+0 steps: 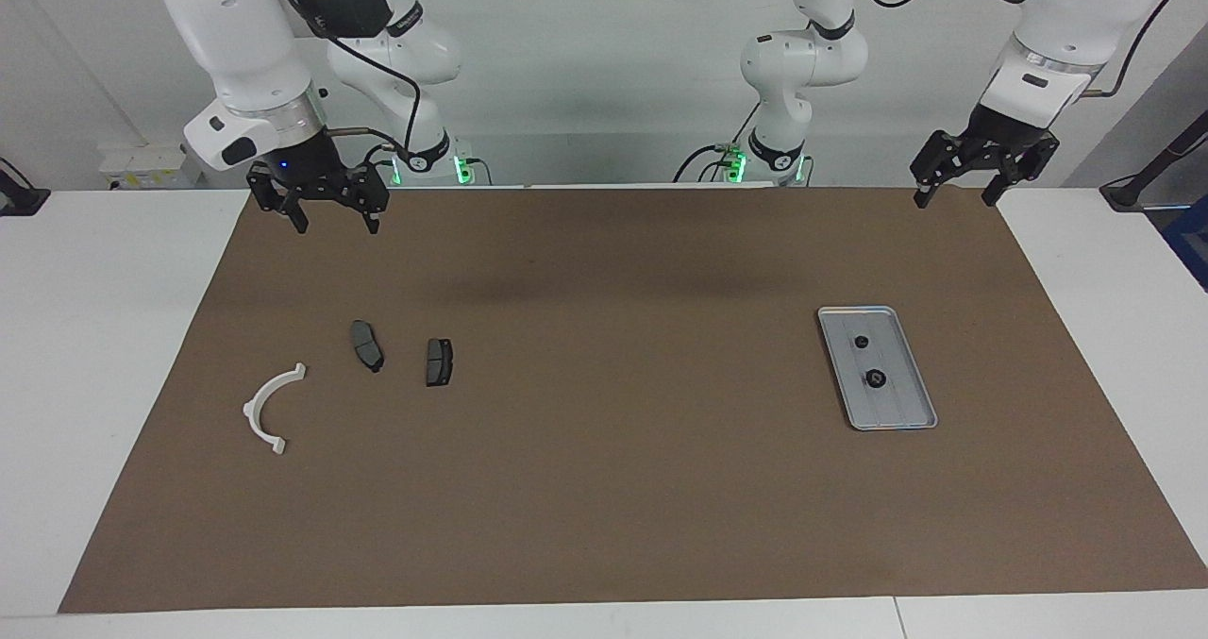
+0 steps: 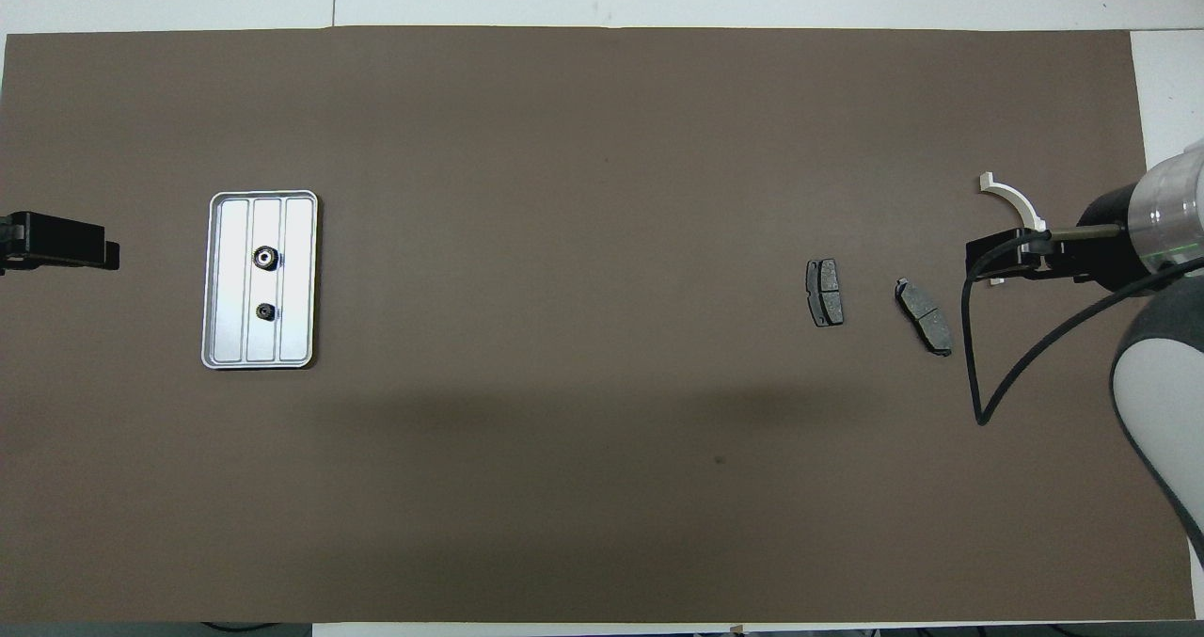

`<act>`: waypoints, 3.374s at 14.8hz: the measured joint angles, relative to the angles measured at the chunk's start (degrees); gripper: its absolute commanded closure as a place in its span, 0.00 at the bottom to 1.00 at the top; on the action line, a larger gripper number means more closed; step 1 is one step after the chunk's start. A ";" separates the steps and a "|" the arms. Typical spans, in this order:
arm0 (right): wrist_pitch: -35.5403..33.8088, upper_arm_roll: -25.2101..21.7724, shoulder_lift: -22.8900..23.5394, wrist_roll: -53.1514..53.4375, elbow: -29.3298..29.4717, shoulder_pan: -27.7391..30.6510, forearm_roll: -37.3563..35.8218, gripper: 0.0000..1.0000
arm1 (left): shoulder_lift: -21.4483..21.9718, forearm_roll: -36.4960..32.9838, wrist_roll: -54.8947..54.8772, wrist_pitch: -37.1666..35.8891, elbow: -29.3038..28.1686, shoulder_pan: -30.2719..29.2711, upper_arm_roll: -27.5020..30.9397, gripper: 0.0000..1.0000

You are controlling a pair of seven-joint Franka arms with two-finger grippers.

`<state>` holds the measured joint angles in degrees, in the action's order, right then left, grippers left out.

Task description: Place bearing gear from tray to pile

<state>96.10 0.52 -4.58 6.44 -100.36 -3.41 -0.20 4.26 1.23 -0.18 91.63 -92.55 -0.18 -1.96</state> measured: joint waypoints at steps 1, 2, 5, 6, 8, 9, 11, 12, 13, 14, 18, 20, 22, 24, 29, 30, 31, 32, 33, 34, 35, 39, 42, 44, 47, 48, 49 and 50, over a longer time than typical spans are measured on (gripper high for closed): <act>0.00 0.00 0.00 0.00 0.00 0.00 0.00 0.00 | 0.00 0.01 -0.01 -0.01 0.00 0.01 -0.01 0.00; 0.00 0.00 0.00 0.00 0.00 0.00 0.00 0.00 | 0.00 0.01 -0.02 -0.01 -0.01 0.01 -0.02 0.00; 0.00 0.00 0.00 0.00 0.00 0.00 0.00 0.00 | -0.05 0.02 -0.04 -0.01 -0.04 0.03 -0.02 0.00; 0.00 0.00 0.00 0.00 0.00 0.00 0.00 0.00 | -0.07 0.02 -0.05 -0.01 -0.06 0.04 -0.02 0.00; 0.00 0.00 0.00 0.00 0.00 0.00 0.00 0.00 | -0.12 0.05 -0.11 -0.06 -0.10 0.22 -0.05 0.00; 0.00 0.00 0.00 0.00 0.00 0.00 0.00 0.00 | -0.13 0.06 -0.12 -0.08 -0.18 0.57 -0.05 0.00; 0.00 0.00 0.00 0.00 0.00 0.00 0.00 0.00 | -0.12 0.06 -0.04 -0.08 -0.74 1.39 -0.07 0.00; 0.00 0.00 0.00 0.00 0.00 0.00 0.00 0.00 | -0.08 0.06 0.29 0.19 -1.30 1.60 -0.10 0.00; 0.00 0.00 0.00 0.00 0.00 0.00 0.00 0.00 | 0.10 0.06 0.67 1.41 -2.34 1.65 -0.10 0.00; 0.00 0.00 0.00 0.00 0.00 0.00 0.00 0.00 | 0.40 0.06 0.77 3.38 -4.06 1.64 -0.03 0.00; 0.00 0.00 0.00 0.00 0.00 0.00 0.00 0.00 | 0.76 0.06 -0.08 13.74 -15.03 1.30 0.31 0.00; 0.00 0.00 0.00 0.00 0.00 0.00 0.00 0.00 | -0.61 0.06 -2.41 18.51 -19.44 0.67 0.59 0.00; 0.00 0.00 0.00 0.00 0.00 0.00 0.00 0.00 | -2.81 0.06 -4.98 22.79 -21.96 -0.10 0.77 0.00; 0.00 0.00 0.00 0.00 0.00 0.00 0.00 0.00 | -4.55 0.06 -6.29 27.35 -24.33 -0.77 0.81 0.00; 0.00 -0.04 0.00 0.00 0.00 0.04 0.00 0.00 | -5.32 0.06 -6.87 35.23 -31.31 -2.29 0.90 0.00; 0.00 -0.04 0.00 0.00 0.00 0.04 0.00 0.00 | -5.49 0.06 -6.87 36.31 -32.07 -2.30 0.88 0.00; 0.00 -0.04 0.00 0.00 0.00 0.04 0.00 0.00 | -5.84 0.06 -6.88 37.61 -32.78 -2.30 0.82 0.00; 0.00 -0.04 -0.01 0.00 0.00 0.04 0.00 0.00 | -6.38 0.06 -6.87 39.09 -33.38 -2.30 0.74 0.00; 0.00 -0.05 -0.03 0.00 0.00 0.04 0.00 0.00 | -7.13 0.06 -6.87 40.66 -33.91 -2.30 0.62 0.00; 0.00 -0.07 -0.04 0.00 0.00 0.05 0.00 0.00 | -8.10 0.06 -6.87 42.21 -34.28 -2.29 0.51 0.00; 0.00 -0.13 -0.04 0.00 0.00 0.10 0.00 0.00 | -9.22 0.06 -6.87 43.72 -34.54 -2.28 0.44 0.00; 0.00 -0.29 -0.06 0.00 0.01 1.29 0.00 0.00 | -13.50 0.06 -6.87 47.96 -34.64 -2.27 0.35 0.00; 0.00 -0.28 -0.06 0.00 0.01 1.44 0.00 0.00 | -14.89 0.06 -6.87 49.04 -34.65 -2.26 0.32 0.00; 0.00 -0.28 -0.06 0.00 0.01 1.43 0.00 0.00 | -15.01 0.06 -6.87 49.07 -34.72 -2.17 0.26 0.02; 0.00 -0.28 -0.06 0.00 0.01 1.43 0.00 0.00 | -15.01 0.06 -6.82 49.07 -35.36 -1.92 0.23 0.05; 0.00 -0.28 -0.06 0.00 0.01 1.41 0.00 0.00 | -15.01 0.06 -6.79 49.07 -35.59 -1.86 0.23 0.05; 0.00 -0.27 -0.06 0.00 -0.01 1.32 0.00 0.00 | -15.01 0.06 -6.76 49.07 -35.73 -1.83 0.23 0.05; 0.28 -0.24 -0.06 0.00 -0.12 1.15 0.00 0.00 | -15.01 0.06 -6.75 49.07 -35.84 -1.82 0.23 0.05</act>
<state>96.37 0.28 -4.64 6.44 -100.48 -2.26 -0.19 -10.75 1.29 -6.92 140.70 -128.39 -2.01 -1.73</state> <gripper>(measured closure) 0.000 0.000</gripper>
